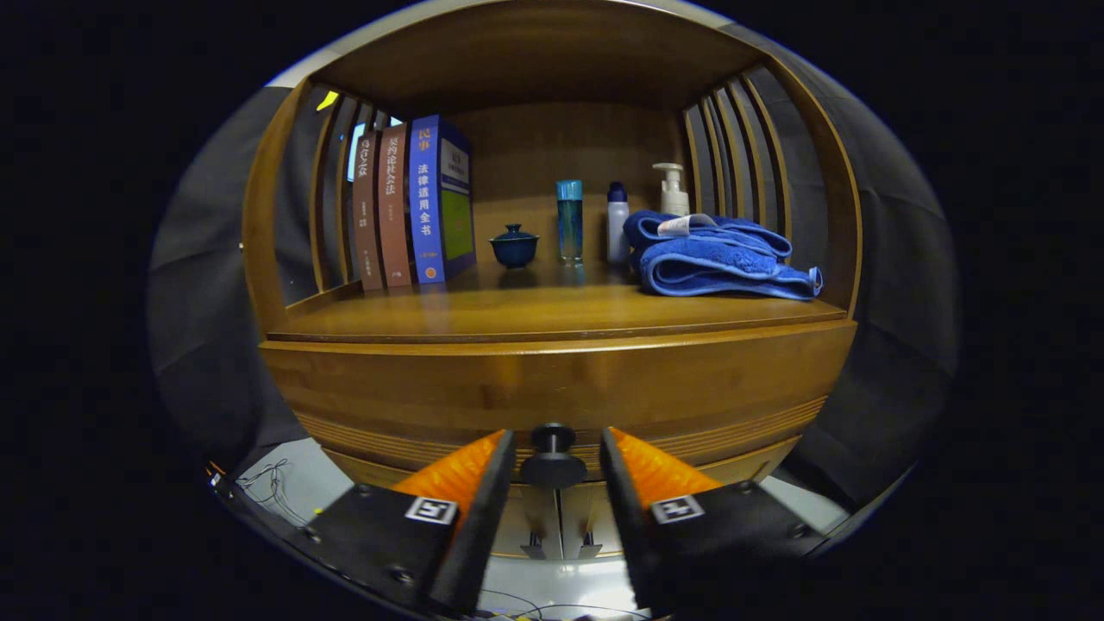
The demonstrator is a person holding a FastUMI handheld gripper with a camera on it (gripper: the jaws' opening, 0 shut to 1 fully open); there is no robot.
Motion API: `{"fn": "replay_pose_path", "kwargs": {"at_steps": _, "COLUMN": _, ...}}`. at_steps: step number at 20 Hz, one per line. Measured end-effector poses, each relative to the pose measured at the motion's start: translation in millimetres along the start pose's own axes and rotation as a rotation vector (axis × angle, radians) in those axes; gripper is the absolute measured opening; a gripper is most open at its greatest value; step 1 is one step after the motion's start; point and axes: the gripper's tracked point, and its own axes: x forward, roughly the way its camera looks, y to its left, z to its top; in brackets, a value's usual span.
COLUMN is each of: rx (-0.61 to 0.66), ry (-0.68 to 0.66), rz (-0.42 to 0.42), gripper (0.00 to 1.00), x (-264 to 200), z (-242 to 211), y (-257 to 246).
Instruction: Pull open the drawer, take out the items inside it, and place them on the countertop above the cabinet.
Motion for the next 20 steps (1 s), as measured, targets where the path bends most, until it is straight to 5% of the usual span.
{"fn": "replay_pose_path", "kwargs": {"at_steps": 6, "rx": -0.047, "ry": -0.067, "rz": -0.044, "gripper": 0.06, "x": 0.9, "z": 10.3, "y": 7.3}}
{"fn": "replay_pose_path", "kwargs": {"at_steps": 10, "rx": -0.070, "ry": -0.087, "rz": -0.092, "gripper": 0.06, "x": -5.9, "z": 13.4, "y": 1.5}}
{"fn": "replay_pose_path", "kwargs": {"at_steps": 12, "rx": -0.060, "ry": -0.054, "rz": -0.087, "gripper": 0.46, "x": -1.8, "z": 2.8, "y": 1.4}}
{"fn": "replay_pose_path", "kwargs": {"at_steps": 16, "rx": 0.012, "ry": 0.035, "rz": -0.057, "gripper": 0.62, "x": 11.7, "z": -22.7, "y": -5.6}}
{"fn": "replay_pose_path", "kwargs": {"at_steps": 17, "rx": 0.027, "ry": 0.062, "rz": -0.042, "gripper": 0.62, "x": 14.7, "z": -27.8, "y": -4.3}}
{"fn": "replay_pose_path", "kwargs": {"at_steps": 20, "rx": 0.005, "ry": 0.021, "rz": -0.038, "gripper": 0.41, "x": 11.7, "z": -27.9, "y": -6.3}}
